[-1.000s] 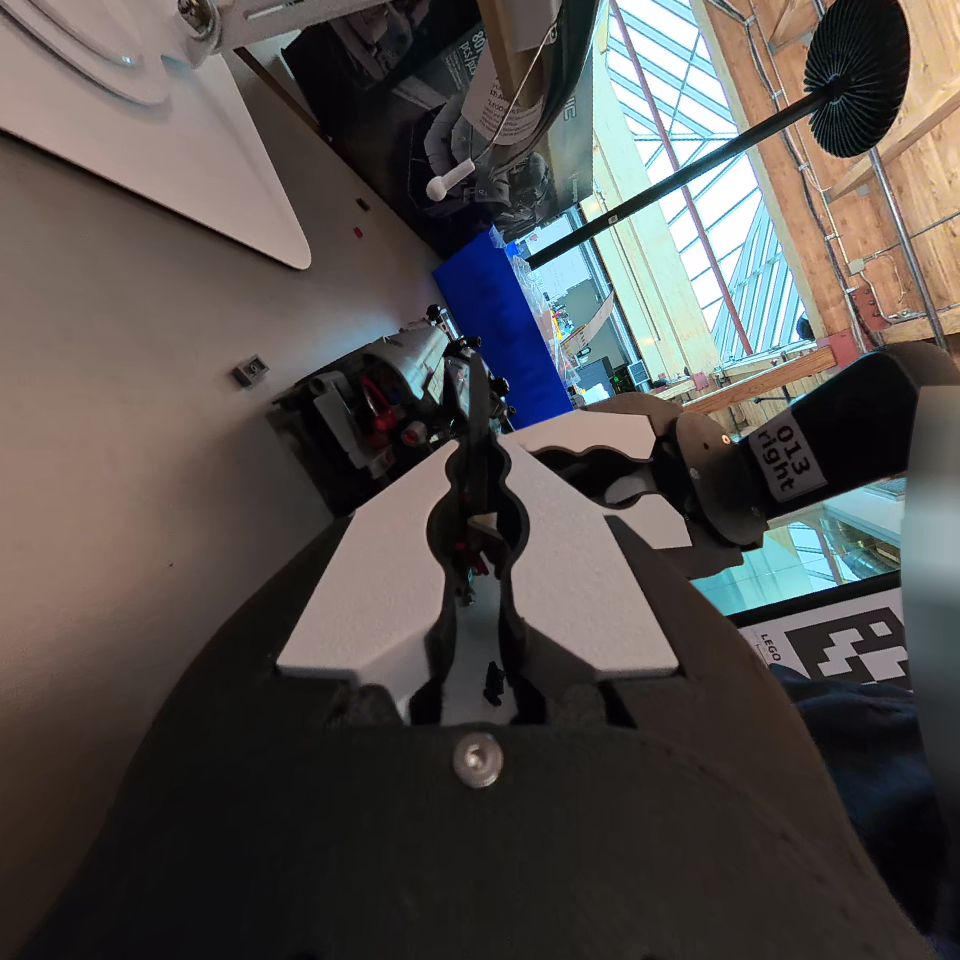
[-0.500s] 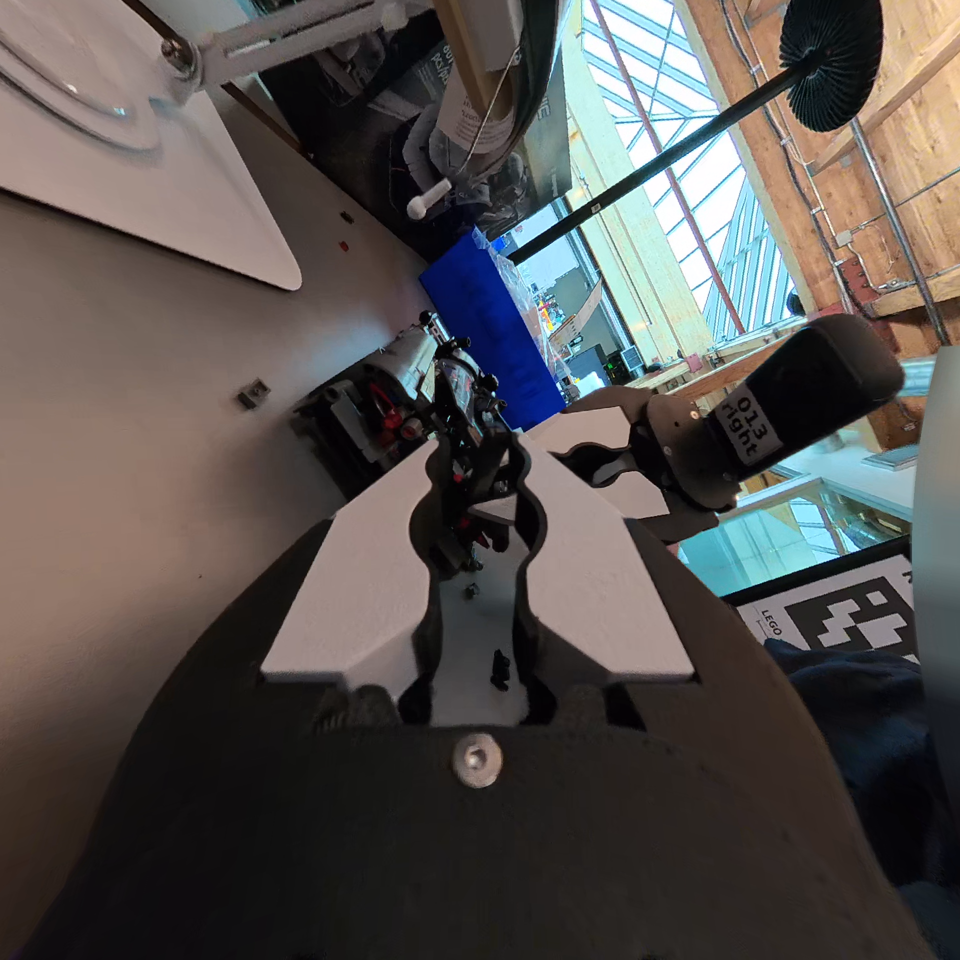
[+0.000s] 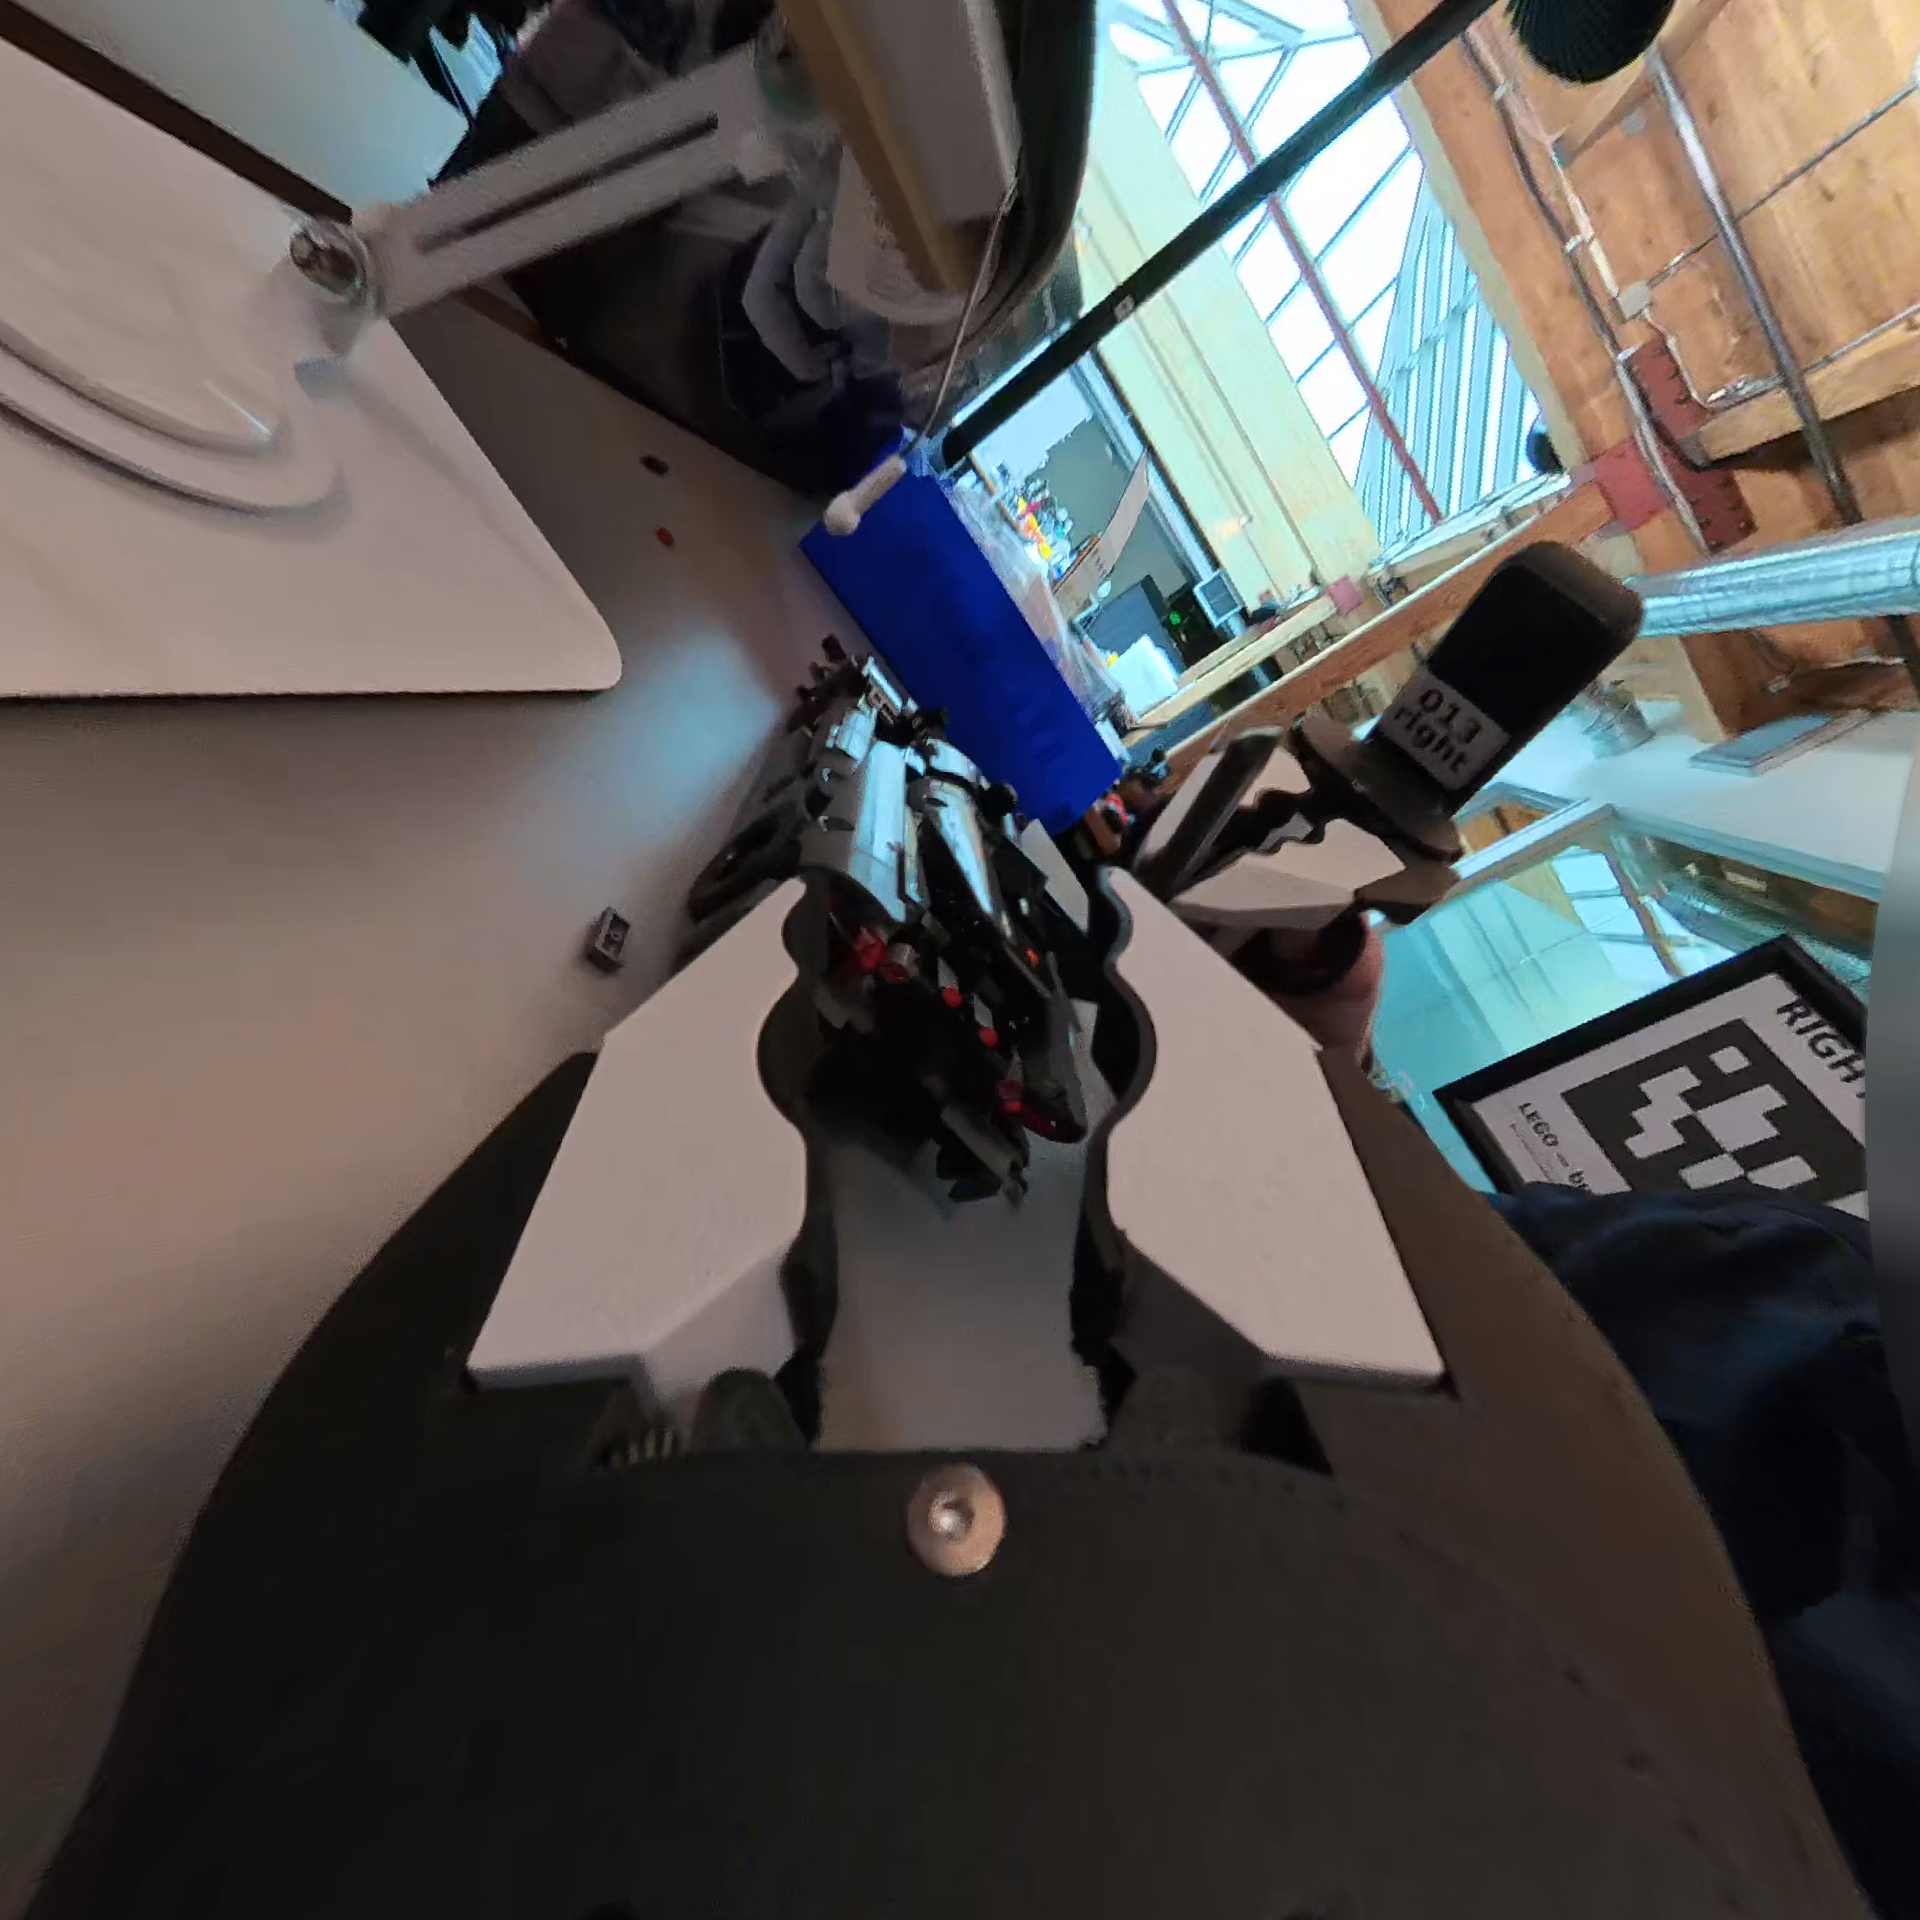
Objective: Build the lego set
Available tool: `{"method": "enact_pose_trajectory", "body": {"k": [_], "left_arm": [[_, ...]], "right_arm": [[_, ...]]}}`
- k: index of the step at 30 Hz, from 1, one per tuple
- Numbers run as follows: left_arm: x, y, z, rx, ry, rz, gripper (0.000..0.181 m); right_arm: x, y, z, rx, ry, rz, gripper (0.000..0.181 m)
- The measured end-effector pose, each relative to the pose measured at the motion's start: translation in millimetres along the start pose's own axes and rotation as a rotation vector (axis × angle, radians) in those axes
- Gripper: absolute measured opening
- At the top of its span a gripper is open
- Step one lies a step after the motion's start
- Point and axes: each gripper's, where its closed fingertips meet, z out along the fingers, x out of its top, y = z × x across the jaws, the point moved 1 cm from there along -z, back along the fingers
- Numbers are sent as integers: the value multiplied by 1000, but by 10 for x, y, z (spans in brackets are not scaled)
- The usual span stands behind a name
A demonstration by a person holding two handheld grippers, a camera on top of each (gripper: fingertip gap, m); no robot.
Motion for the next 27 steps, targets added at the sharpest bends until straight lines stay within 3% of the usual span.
{"method": "enact_pose_trajectory", "body": {"k": [10,15,27], "left_arm": [[-372,-2,507,-30,-247,90,59],[-423,78,568,-49,-257,94,64],[-525,128,646,-24,-280,132,58]], "right_arm": [[-41,261,-411,-82,54,10,6],[-133,263,-584,-104,39,7,6],[-379,226,-783,-143,-22,3,6]]}}
